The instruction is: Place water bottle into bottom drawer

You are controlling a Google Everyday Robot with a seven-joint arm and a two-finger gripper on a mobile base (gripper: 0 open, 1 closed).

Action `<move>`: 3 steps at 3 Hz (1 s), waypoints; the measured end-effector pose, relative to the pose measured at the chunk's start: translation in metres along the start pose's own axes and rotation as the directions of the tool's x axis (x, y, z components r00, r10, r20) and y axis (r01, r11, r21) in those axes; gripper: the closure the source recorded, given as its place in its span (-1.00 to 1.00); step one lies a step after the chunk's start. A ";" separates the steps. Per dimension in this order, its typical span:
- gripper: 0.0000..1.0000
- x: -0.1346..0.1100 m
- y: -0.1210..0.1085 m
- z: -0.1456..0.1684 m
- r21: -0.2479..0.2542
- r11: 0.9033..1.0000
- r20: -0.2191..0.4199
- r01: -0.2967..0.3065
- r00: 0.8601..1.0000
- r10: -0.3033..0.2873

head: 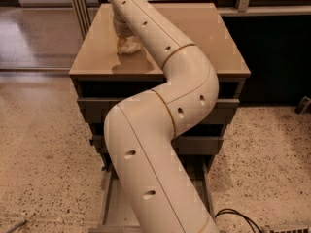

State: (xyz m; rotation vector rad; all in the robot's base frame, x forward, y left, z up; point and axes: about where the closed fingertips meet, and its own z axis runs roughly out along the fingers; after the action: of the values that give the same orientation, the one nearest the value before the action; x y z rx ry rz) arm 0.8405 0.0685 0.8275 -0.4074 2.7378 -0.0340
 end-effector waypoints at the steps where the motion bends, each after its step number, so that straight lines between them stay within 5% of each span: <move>1: 1.00 0.000 0.000 0.000 0.000 1.000 0.000 0.000 1.000 0.000; 2: 1.00 0.006 0.003 -0.010 -0.119 0.991 0.013 0.064 0.998 -0.063; 3: 1.00 0.024 -0.004 -0.043 -0.306 0.937 0.060 0.169 0.986 -0.158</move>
Offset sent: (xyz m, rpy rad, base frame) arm -0.0233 -0.0068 0.0444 0.2746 0.0819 0.3320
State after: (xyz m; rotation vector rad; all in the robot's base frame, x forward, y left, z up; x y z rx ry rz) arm 0.8047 0.0569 0.8590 -0.7152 2.6702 0.3615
